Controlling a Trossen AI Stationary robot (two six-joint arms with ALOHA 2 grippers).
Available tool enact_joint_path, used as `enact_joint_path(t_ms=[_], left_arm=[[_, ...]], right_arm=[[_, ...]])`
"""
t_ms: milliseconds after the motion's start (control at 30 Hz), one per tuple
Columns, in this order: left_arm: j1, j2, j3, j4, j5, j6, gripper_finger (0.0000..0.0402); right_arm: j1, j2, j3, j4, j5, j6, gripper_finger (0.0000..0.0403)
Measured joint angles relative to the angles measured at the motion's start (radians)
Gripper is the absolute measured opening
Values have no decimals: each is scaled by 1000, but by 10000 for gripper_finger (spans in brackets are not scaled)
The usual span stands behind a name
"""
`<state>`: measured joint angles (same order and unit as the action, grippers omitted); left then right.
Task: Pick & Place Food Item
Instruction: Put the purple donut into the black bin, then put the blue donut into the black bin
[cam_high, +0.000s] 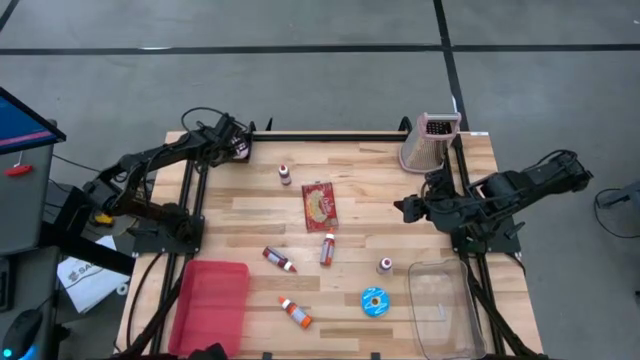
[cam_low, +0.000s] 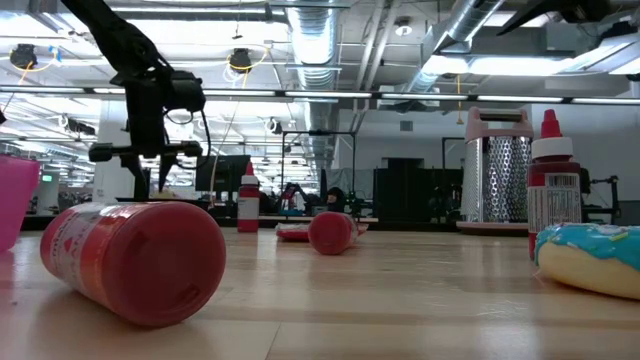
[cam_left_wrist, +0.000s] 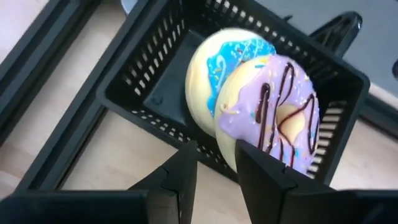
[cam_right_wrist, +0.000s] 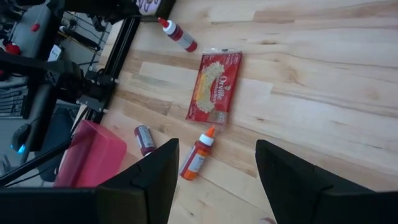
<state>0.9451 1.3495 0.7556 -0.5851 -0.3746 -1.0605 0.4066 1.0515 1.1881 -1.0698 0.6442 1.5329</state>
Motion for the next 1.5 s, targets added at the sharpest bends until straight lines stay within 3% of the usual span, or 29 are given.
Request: enact_joint_path(t_ms=[267, 433, 833, 1267, 1500], left_arm=[[-1, 0, 0, 1, 50, 36, 106], [-1, 0, 0, 62, 48, 30, 106], [-1, -11, 0, 13, 26, 9, 106], [-21, -201, 0, -65, -24, -19, 106], [-62, -393, 0, -148, 63, 170, 106]], right_arm=[[27, 0, 0, 0, 30, 21, 205], [32, 0, 0, 1, 30, 28, 205], [32, 0, 0, 9, 33, 32, 205], [32, 0, 0, 5, 68, 34, 205], [32, 0, 0, -3, 118, 47, 205]])
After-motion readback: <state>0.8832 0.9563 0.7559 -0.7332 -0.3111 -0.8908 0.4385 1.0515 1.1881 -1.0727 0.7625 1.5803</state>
